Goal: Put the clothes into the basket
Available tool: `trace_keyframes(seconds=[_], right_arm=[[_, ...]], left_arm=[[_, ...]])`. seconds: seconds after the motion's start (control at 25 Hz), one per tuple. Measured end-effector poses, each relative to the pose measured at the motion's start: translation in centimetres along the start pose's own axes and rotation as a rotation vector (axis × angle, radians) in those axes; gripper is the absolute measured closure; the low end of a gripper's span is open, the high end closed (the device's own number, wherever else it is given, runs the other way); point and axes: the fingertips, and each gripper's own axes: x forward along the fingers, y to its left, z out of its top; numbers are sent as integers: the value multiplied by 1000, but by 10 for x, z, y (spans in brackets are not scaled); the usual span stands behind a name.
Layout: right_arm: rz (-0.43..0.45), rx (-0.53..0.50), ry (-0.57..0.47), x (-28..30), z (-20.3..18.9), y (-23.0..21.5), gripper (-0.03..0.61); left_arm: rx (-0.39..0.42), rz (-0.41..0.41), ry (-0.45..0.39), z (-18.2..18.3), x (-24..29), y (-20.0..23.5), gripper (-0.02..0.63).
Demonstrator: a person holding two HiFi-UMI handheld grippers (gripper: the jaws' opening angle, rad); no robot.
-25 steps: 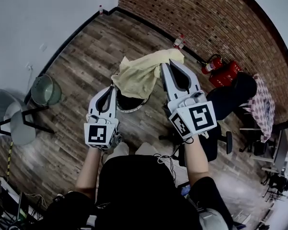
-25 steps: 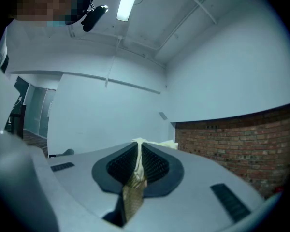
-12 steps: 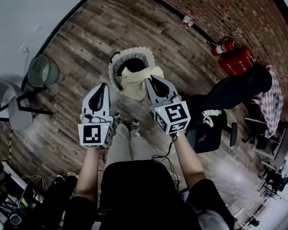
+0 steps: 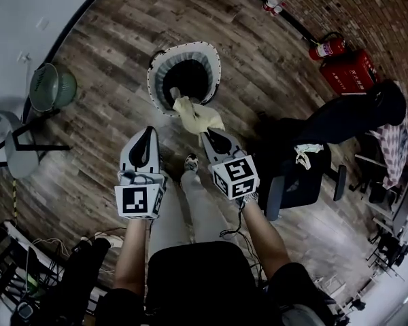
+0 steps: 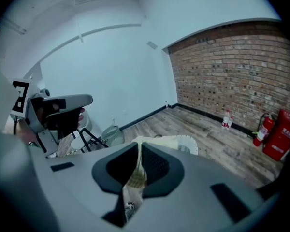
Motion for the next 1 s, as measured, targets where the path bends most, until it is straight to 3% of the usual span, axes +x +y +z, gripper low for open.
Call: trace_keyframes(seconds=[0.28, 0.56, 1.0], right_arm=[[-27, 112, 106, 30, -93, -5, 546], [-102, 217, 142, 76, -155, -10, 545], [-196, 291, 247, 141, -245, -37, 538]], left_arm=[[-23, -60, 58, -61, 36, 9, 601], [-22, -131, 113, -121, 54, 22, 601], [-41, -228, 206, -212, 57, 16, 601]])
